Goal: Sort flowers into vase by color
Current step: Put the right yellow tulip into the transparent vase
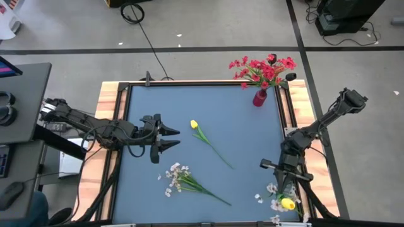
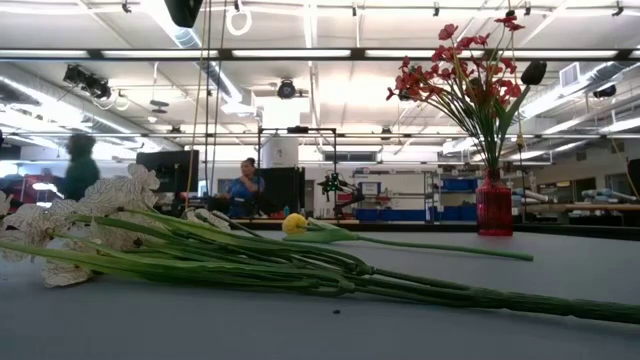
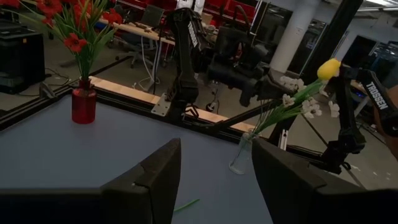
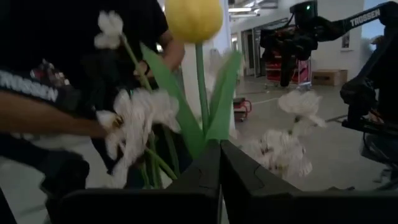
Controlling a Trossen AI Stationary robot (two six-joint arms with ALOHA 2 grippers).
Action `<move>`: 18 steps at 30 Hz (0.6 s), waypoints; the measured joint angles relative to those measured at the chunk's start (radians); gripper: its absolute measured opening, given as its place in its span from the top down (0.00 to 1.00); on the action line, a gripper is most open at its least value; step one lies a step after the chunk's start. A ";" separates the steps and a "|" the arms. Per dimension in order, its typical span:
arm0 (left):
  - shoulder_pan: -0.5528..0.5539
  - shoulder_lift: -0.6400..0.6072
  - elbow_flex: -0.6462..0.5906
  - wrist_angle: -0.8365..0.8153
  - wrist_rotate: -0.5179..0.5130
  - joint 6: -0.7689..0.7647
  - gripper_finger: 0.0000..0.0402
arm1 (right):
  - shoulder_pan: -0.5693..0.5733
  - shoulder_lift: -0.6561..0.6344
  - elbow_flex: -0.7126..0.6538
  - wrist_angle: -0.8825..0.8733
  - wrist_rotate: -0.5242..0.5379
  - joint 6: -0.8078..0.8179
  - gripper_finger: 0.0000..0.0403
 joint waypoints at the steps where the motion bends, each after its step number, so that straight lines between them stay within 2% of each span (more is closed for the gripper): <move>1: 0.000 0.000 0.000 0.000 0.000 0.000 0.49 | 0.000 0.000 0.000 0.018 0.000 0.022 0.93; 6: 0.000 0.000 0.000 0.000 0.000 0.000 0.49 | -0.001 -0.001 0.000 0.083 0.000 0.112 0.82; 12: 0.000 0.000 0.000 0.000 0.000 0.000 0.49 | -0.029 -0.024 0.001 0.098 0.018 0.129 0.69; 18: 0.000 0.000 0.000 0.000 0.000 0.000 0.49 | -0.074 -0.034 0.059 0.033 0.036 0.127 0.65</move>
